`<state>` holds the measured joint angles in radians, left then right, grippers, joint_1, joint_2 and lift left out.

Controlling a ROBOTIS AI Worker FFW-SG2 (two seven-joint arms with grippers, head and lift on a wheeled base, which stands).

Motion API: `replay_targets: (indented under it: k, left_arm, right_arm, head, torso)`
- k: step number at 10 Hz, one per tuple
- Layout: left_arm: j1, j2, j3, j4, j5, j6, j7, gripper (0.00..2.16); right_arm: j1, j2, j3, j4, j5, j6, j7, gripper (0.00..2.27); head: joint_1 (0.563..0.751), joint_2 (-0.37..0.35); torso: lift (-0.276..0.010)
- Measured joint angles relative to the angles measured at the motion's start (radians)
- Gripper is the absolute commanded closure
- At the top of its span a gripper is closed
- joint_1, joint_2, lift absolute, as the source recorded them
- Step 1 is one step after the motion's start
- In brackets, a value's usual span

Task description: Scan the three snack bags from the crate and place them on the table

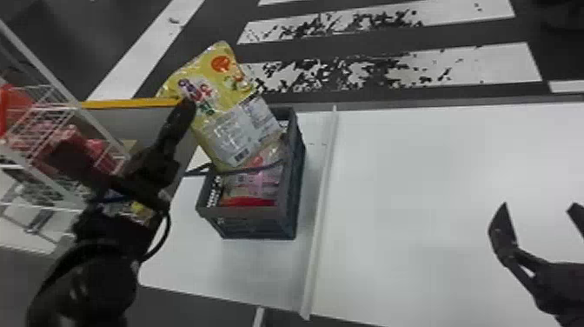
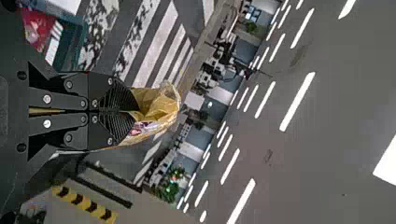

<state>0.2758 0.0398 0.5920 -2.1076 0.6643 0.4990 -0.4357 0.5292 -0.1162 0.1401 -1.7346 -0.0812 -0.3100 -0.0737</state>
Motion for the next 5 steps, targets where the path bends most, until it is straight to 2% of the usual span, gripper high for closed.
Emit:
replay_targets:
  k: [1, 2, 5]
  left_arm:
    - [0.008, -0.006, 0.009, -0.03, 0.035, 0.042, -0.007, 2.14]
    - [0.012, -0.01, 0.011, -0.041, 0.044, 0.052, -0.004, 2.14]
    - [0.014, -0.01, 0.011, -0.043, 0.013, 0.019, 0.005, 2.14]
  right_arm:
    - [0.001, 0.0, -0.001, -0.003, 0.0, -0.003, -0.002, 0.08]
    - [0.005, 0.001, -0.002, -0.007, 0.0, -0.006, -0.002, 0.08]
    - [0.016, 0.0, -0.002, -0.015, 0.0, -0.015, -0.001, 0.08]
  head:
    - [0.695, 0.249]
    - [0.695, 0.244]
    - [0.695, 0.253]
  torso:
    - [-0.062]
    - [-0.062]
    - [-0.062]
